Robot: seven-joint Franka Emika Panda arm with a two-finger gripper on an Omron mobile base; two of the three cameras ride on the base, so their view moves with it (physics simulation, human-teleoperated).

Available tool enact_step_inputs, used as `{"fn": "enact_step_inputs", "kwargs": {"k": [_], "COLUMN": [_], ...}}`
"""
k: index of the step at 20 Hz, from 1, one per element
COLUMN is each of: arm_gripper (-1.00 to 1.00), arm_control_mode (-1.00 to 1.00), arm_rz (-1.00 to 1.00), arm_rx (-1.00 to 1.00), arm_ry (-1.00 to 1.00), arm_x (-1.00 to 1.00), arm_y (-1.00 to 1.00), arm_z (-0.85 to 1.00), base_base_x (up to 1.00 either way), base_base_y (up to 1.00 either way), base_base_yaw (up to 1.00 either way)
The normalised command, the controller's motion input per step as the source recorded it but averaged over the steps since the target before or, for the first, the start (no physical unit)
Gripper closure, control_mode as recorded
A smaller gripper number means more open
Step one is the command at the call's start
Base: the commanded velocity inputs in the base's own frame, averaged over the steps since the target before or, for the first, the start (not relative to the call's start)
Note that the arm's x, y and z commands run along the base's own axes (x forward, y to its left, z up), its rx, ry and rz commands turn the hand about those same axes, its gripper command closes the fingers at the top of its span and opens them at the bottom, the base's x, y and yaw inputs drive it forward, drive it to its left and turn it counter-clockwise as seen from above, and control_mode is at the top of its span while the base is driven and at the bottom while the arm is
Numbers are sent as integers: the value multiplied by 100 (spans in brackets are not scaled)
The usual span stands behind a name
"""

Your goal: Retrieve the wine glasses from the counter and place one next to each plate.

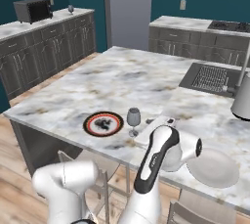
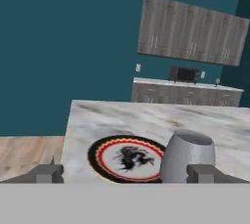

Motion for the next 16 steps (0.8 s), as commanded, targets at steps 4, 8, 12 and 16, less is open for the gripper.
{"fn": "enact_step_inputs", "kwargs": {"k": [4, 8, 12, 16], "arm_gripper": [-100, -100, -100, -100], "arm_control_mode": [-100, -100, -100, -100], "arm_rz": [-1, -1, -6, -23], "arm_rx": [-20, -17, -11, 2], "arm_ry": [-2, 0, 0, -1], "arm_x": [-92, -75, -76, -54], "arm_y": [79, 42, 46, 64], "arm_z": [100, 100, 77, 19], "base_base_x": [0, 0, 0, 0], "base_base_y": [0, 0, 0, 0], "base_base_yaw": [0, 0, 0, 0]}}
